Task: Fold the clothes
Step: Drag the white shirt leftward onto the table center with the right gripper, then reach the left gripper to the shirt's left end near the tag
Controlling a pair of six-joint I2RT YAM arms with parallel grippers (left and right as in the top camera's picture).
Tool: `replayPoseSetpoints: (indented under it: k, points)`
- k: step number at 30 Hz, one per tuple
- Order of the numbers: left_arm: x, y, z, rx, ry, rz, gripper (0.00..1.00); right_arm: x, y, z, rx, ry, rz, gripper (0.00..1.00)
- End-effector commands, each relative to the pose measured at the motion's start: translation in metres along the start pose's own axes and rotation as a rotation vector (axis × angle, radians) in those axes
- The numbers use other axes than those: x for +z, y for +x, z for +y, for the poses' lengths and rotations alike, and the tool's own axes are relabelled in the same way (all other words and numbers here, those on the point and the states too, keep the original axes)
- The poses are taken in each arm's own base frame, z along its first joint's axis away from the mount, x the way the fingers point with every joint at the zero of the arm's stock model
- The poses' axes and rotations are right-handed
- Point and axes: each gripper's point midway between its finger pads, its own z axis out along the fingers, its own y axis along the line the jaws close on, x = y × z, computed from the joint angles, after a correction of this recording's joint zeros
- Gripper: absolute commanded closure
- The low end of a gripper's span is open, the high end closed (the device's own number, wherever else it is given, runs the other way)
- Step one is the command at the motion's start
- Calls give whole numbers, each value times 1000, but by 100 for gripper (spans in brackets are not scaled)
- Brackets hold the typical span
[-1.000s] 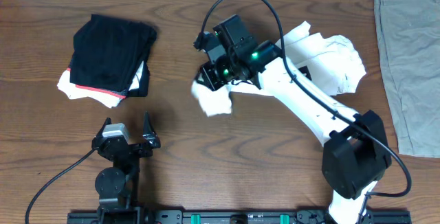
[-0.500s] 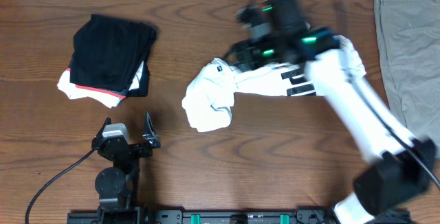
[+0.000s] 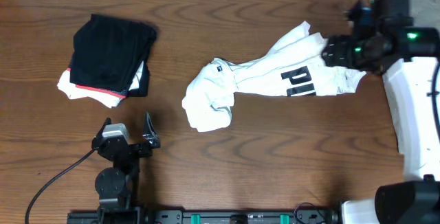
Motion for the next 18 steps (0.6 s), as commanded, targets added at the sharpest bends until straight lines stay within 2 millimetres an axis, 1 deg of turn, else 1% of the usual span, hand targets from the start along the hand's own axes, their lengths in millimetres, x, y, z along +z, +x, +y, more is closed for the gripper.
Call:
replayPoseSetpoints:
  k: [1, 2, 3, 4, 6, 7, 9, 14, 18]
  points:
    - [1, 12, 6, -6, -31, 27, 2, 3, 4, -27, 40, 59, 23, 29]
    - [1, 12, 4, -7, -20, 28, 2, 2, 5, -32, 42, 65, 28, 29]
    - [1, 11, -2, -8, 17, 28, 2, 2, 6, -36, 40, 69, 34, 29]
    - [1, 9, -12, -8, 72, 21, 2, 3, 7, -39, 38, 72, 37, 29]
    - [-4, 1, -37, -11, 217, 10, 2, 4, 9, -43, 42, 78, 44, 29]
    - [-11, -11, -50, -70, 281, 17, 2, 7, 11, -46, 40, 80, 51, 28]
    - [-16, -23, -52, -116, 279, 43, 2, 11, 14, -48, 42, 81, 55, 28]
    - [-30, -66, -57, -93, 259, 145, 2, 25, 14, -50, 37, 78, 44, 27]
    - [-27, -96, -62, -65, 233, 299, 2, 33, 15, -52, 37, 78, 38, 27]
